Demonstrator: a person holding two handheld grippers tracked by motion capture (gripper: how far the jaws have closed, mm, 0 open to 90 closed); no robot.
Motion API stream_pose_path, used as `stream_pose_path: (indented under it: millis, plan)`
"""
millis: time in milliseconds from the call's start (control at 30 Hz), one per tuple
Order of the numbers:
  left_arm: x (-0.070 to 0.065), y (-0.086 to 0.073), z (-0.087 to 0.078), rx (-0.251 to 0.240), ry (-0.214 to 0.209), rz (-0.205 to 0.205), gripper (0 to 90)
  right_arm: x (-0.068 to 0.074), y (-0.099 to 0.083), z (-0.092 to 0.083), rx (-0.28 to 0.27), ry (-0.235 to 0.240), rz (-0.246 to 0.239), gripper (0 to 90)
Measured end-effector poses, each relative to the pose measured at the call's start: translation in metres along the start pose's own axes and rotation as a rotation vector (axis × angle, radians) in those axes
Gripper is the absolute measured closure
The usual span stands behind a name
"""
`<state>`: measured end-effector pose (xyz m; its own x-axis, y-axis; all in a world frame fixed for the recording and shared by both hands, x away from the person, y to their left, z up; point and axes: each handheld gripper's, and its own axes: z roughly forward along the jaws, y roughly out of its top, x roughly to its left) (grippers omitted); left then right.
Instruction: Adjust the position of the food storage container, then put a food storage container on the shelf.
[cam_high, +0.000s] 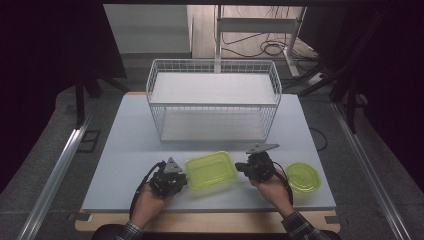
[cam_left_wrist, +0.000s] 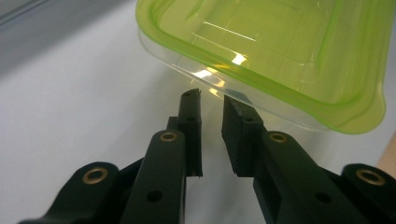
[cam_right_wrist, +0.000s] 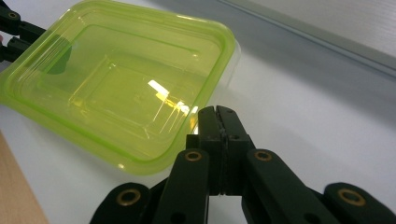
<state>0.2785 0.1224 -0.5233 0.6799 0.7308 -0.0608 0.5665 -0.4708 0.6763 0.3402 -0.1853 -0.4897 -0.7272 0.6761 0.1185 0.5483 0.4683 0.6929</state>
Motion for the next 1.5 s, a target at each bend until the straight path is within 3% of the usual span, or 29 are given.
stream_pose_path:
  millis: [133,233,433,467,600,733,900,1067,1133,1267,1400,1500]
  plan:
    - [0.0,-0.005,-0.005,-0.01,-0.022,-0.016,75.0,0.001,-0.004,-0.003,0.001,0.009,-0.001,87.2]
    - [0.003,-0.01,-0.015,-0.032,0.002,-0.026,71.5,0.002,-0.007,-0.008,-0.005,-0.015,-0.024,84.1]
    - [0.008,-0.021,-0.029,-0.079,0.027,-0.055,43.4,0.005,-0.01,-0.02,-0.043,-0.026,-0.039,73.2]
    - [0.009,-0.025,-0.033,-0.088,0.051,-0.055,36.4,0.007,-0.01,-0.024,-0.06,-0.039,-0.055,63.7]
    - [0.009,-0.031,-0.036,-0.085,0.081,-0.06,19.8,0.009,-0.014,-0.026,-0.056,-0.04,-0.077,45.4]
    - [0.008,-0.034,-0.036,-0.083,0.071,-0.047,9.2,0.007,-0.017,-0.024,-0.062,-0.032,-0.072,30.6]
    - [0.007,-0.036,-0.032,-0.093,0.082,-0.027,5.2,0.003,-0.017,-0.021,-0.082,0.004,-0.05,16.2]
    - [0.009,-0.038,-0.032,-0.121,0.079,-0.032,5.3,0.001,-0.018,-0.016,-0.072,0.019,-0.061,12.1]
    - [0.011,-0.038,-0.033,-0.143,0.092,-0.036,5.1,-0.003,-0.017,-0.014,-0.072,0.043,-0.037,11.9]
    - [0.014,-0.039,-0.032,-0.142,0.107,-0.053,4.7,-0.005,-0.013,-0.012,-0.067,0.06,0.0,6.4]
    - [0.014,-0.039,-0.031,-0.133,0.118,-0.046,4.2,-0.004,-0.01,-0.011,-0.062,0.07,0.027,6.9]
    - [0.013,-0.039,-0.03,-0.126,0.122,-0.042,4.2,-0.005,-0.003,-0.012,-0.049,0.083,0.062,16.9]
